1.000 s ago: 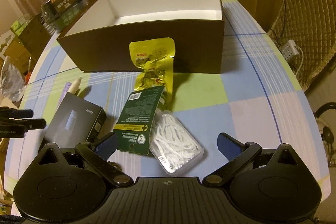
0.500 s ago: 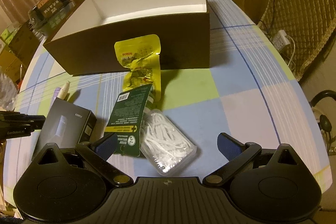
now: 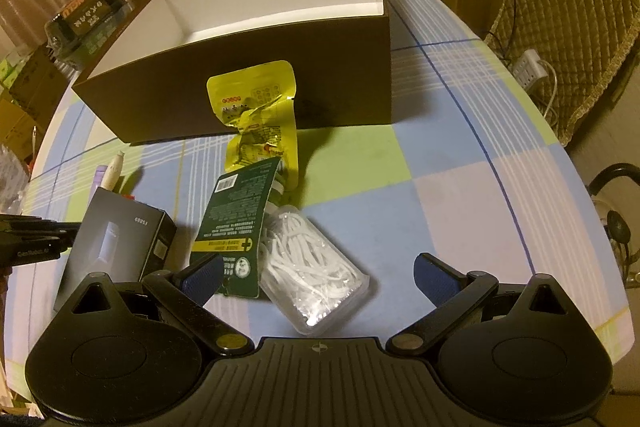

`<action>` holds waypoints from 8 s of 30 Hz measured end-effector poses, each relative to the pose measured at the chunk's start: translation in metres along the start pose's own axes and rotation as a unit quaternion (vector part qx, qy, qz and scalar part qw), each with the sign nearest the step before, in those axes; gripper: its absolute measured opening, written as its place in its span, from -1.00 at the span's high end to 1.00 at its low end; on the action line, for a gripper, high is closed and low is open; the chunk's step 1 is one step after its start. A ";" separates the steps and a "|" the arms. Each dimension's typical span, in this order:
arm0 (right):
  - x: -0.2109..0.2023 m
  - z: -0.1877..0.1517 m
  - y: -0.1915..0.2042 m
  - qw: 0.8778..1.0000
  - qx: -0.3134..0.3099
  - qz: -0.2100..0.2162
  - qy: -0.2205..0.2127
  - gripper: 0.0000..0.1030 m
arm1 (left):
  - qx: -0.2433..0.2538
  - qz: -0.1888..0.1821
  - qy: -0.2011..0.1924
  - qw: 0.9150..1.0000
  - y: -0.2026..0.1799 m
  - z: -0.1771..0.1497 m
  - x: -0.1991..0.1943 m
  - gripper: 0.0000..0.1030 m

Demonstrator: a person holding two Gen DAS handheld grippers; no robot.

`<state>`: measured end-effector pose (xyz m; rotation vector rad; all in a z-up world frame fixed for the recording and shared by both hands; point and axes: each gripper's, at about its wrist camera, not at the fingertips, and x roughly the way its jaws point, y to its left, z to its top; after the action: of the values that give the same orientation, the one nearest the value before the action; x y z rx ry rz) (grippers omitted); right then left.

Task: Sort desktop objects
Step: 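Grasp the white toothbrush with the left gripper while the right gripper grasps the yellow packet, then carry toothbrush and yellow packet into the box and release both, then withdraw both grippers from the box toward the items on the table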

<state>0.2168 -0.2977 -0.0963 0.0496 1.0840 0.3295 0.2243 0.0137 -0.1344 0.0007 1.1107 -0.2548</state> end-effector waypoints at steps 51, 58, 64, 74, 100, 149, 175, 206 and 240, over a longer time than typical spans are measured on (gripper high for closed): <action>0.095 0.067 0.035 0.995 -0.053 0.029 -0.073 -0.72 | -0.060 0.150 -0.006 0.987 0.067 0.016 0.010 0.70; 0.102 0.065 0.043 0.995 -0.066 0.018 -0.076 -0.65 | -0.059 0.146 -0.005 0.988 0.068 0.019 0.011 0.70; 0.109 0.061 0.047 0.991 -0.103 0.021 -0.078 0.08 | -0.070 0.132 -0.007 0.989 0.071 0.019 0.012 0.70; 0.085 0.058 0.049 0.984 -0.137 0.038 -0.107 0.17 | -0.068 0.128 -0.016 0.989 0.068 0.018 0.005 0.70; 0.035 0.042 0.045 0.979 -0.136 0.089 -0.123 0.94 | -0.059 0.107 -0.079 0.989 0.042 0.020 -0.054 0.70; 0.050 0.179 -0.005 0.983 -0.024 0.144 -0.114 0.94 | 0.022 -0.003 -0.136 0.990 -0.075 0.208 -0.002 0.70; 0.125 0.206 -0.004 0.988 -0.025 0.149 -0.021 0.94 | -0.035 0.017 -0.011 0.999 -0.067 0.232 0.098 0.69; 0.093 0.200 0.017 0.989 -0.112 0.081 -0.055 -0.92 | 0.004 0.060 -0.049 0.997 -0.056 0.220 0.049 -0.37; 0.008 0.150 0.029 0.986 -0.119 0.039 -0.107 -0.96 | 0.009 0.096 -0.103 0.990 -0.054 0.159 -0.045 -0.87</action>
<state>0.3440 -0.2499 -0.0269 -0.0843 0.8264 0.5112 0.3353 -0.0502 -0.0168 0.0946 0.8960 -0.0902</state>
